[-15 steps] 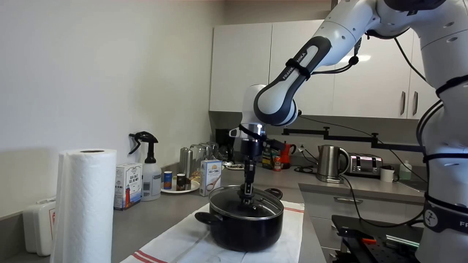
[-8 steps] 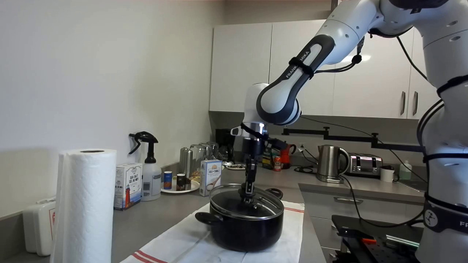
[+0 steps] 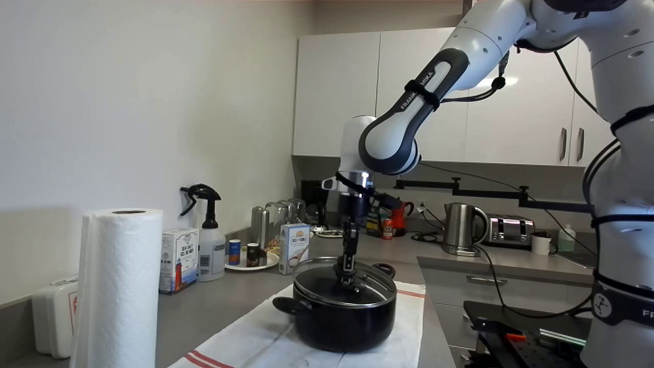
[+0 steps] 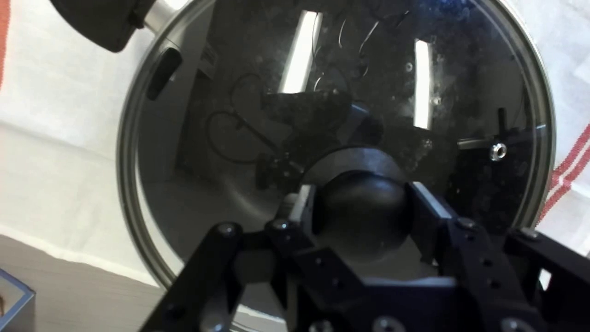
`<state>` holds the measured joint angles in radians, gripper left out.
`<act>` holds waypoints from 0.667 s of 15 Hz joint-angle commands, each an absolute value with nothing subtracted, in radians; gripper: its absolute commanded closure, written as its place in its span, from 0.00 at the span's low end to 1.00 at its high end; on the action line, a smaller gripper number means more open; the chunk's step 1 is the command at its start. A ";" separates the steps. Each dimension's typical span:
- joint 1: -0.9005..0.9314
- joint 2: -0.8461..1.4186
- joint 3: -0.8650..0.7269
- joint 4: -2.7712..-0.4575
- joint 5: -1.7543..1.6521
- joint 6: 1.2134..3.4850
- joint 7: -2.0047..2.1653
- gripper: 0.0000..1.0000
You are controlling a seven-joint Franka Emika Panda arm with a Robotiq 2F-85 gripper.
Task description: Put the lid on the pot
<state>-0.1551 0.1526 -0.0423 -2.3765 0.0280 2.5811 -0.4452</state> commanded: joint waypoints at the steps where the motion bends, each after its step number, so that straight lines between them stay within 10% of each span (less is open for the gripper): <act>1: -0.141 0.128 -0.051 -2.369 -0.002 2.539 -0.409 0.74; 10: -0.149 0.175 -0.046 -2.292 0.025 2.417 -0.437 0.74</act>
